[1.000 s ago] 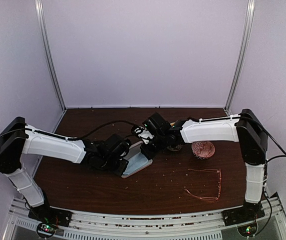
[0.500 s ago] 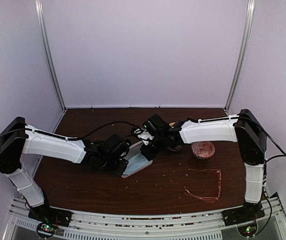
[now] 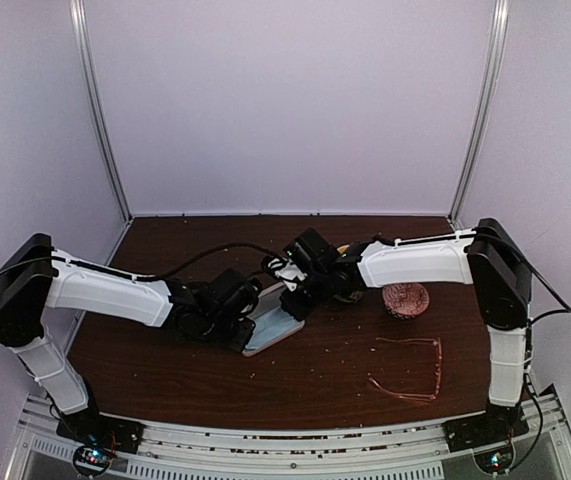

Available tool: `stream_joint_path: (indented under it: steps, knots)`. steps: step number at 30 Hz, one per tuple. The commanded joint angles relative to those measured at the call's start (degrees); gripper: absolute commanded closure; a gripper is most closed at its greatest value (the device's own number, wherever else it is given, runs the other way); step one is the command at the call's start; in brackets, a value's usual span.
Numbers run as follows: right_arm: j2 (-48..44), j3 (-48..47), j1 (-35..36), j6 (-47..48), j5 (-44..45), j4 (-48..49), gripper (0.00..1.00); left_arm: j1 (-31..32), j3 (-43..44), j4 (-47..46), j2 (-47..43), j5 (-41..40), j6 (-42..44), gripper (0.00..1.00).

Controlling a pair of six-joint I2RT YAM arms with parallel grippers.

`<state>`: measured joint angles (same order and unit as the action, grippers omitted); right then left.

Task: Organize the sunglasses
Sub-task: Place the glasses cleaning cloth in the sunglasses case.

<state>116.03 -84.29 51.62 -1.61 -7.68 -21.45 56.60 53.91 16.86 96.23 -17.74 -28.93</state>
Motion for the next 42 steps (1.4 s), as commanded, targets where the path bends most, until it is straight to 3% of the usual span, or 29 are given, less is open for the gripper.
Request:
stream_joint_path:
  steps: [1,19,31,42]
  knots:
    - [0.54,-1.78,-0.28,0.03,0.84,-0.38,0.9,-0.35,0.94,-0.02,-0.48,-0.76,-0.55,0.89]
    - [-1.37,0.15,-0.28,-1.88,0.83,1.17,0.82,0.75,0.3,0.54,-2.07,-2.47,-1.72,0.79]
    - [-5.82,7.39,-0.25,-5.81,-0.72,5.82,0.79,1.67,-0.13,-2.47,-1.51,-0.2,-0.69,0.68]
    - [-9.07,11.69,-0.77,-8.16,1.11,7.46,0.75,1.67,1.35,-3.19,2.62,0.9,0.49,0.67]
